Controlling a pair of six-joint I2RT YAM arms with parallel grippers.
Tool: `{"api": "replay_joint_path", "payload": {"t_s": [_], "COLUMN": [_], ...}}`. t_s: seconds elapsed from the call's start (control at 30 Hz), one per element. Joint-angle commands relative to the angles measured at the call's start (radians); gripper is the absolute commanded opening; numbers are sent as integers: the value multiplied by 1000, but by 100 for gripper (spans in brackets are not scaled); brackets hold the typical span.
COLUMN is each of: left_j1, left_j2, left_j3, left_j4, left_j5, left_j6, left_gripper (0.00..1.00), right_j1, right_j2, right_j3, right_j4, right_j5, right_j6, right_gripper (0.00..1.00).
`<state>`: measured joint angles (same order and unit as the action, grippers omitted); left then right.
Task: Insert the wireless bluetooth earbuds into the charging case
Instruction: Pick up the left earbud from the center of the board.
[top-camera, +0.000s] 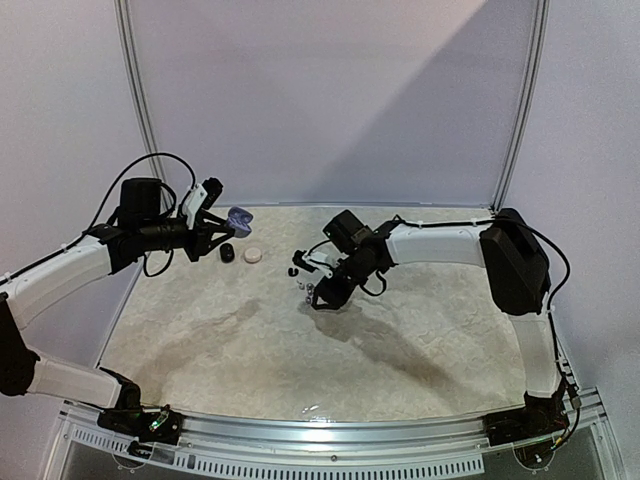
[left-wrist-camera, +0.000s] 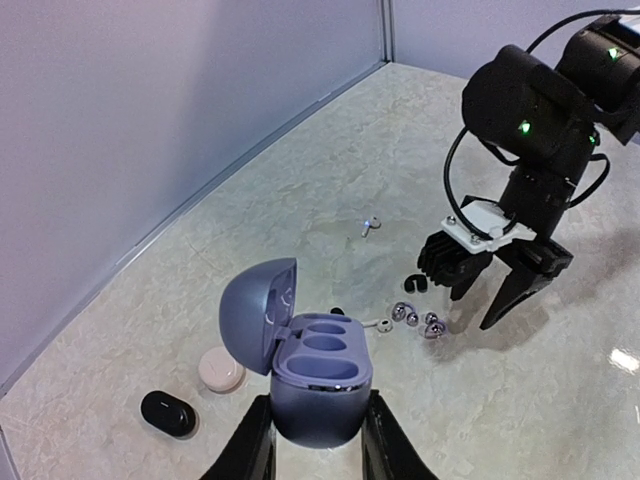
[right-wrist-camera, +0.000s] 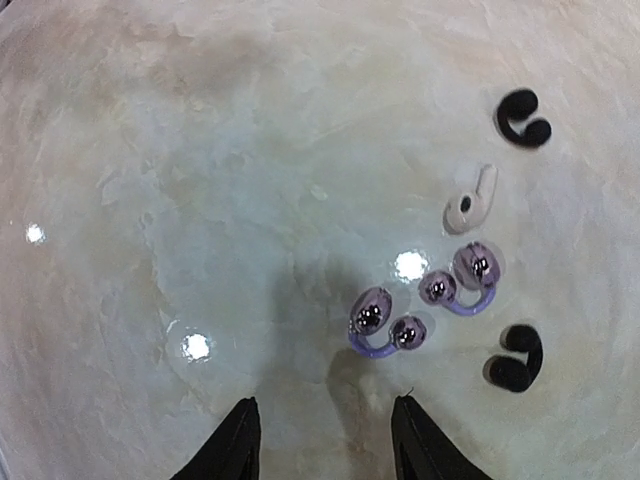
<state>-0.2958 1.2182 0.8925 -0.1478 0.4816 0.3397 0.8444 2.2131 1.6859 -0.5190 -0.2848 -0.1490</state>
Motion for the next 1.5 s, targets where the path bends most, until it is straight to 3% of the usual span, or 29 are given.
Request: {"api": "replay_joint_path", "payload": {"t_s": [0.0,0.23,0.7,1.07,1.33,1.47], "left_j1": [12,12,12,11,11,11], "left_j2": [-20,-21,12,18,14,13], "left_j3": [-9,-6,6,16,11,10], "left_j4": [-17,-34,-19,-24,-27,-26], "left_j5": [-3,-15,-11,-15,-15,-12], "left_j6": [18,24,21,29,32,30], "left_gripper": [0,0,0,0,0,0], "right_j1": [8,9,31,30,31,27], "right_j2": [4,86,176,185,156,126], "right_j3": [32,75,121,140,149,130], "right_j4": [67,72,43,9,-76,-97], "right_j5": [-36,30,124,138,122,20], "right_j6": [-286,-222,-172,-111,1,62], "right_gripper": [46,56,56,33,29,26]}}
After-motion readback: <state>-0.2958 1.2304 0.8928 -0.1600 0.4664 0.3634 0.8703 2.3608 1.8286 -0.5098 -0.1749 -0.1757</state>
